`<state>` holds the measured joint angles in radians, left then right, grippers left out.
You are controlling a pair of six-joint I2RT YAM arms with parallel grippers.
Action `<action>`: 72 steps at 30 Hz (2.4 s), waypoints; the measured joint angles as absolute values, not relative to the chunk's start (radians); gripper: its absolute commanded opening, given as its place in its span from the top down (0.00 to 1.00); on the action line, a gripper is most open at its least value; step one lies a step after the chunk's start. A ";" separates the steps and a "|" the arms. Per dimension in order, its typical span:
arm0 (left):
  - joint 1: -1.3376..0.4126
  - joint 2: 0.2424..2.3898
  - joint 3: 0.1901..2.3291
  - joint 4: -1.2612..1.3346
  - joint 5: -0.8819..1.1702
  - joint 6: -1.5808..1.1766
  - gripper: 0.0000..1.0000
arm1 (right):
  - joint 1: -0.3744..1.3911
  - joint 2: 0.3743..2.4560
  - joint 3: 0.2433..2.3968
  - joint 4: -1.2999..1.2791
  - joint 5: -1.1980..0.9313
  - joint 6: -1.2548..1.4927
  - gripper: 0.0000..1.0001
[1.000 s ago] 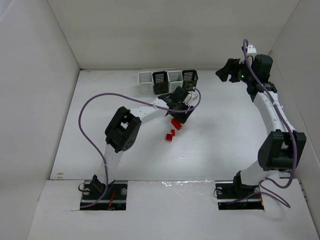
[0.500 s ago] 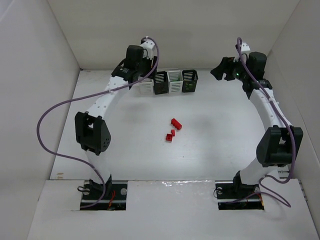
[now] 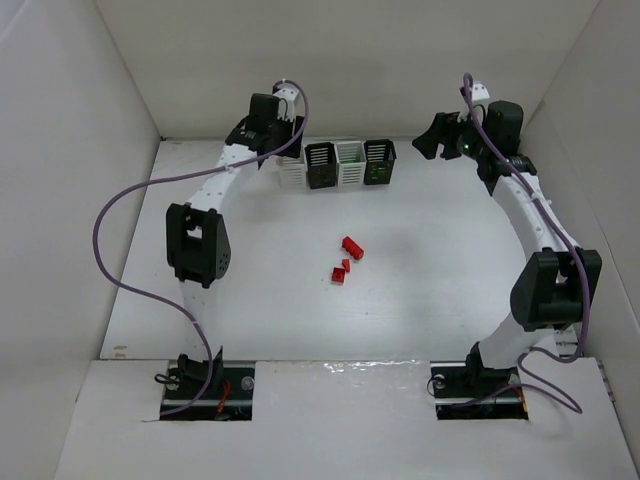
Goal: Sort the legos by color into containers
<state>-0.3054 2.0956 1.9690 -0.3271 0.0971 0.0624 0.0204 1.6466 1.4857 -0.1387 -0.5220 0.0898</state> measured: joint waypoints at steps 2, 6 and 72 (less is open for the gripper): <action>-0.287 2.108 1.981 -0.326 0.097 0.062 0.52 | 0.020 1.649 1.488 -0.139 -0.520 0.090 0.22; -0.267 2.121 2.007 -0.326 0.096 0.063 0.49 | 0.020 1.662 1.492 -0.136 -0.517 0.089 0.22; -0.039 1.637 1.603 -0.244 -0.058 -0.049 0.00 | 0.591 1.943 1.438 -0.600 -0.128 -0.044 0.38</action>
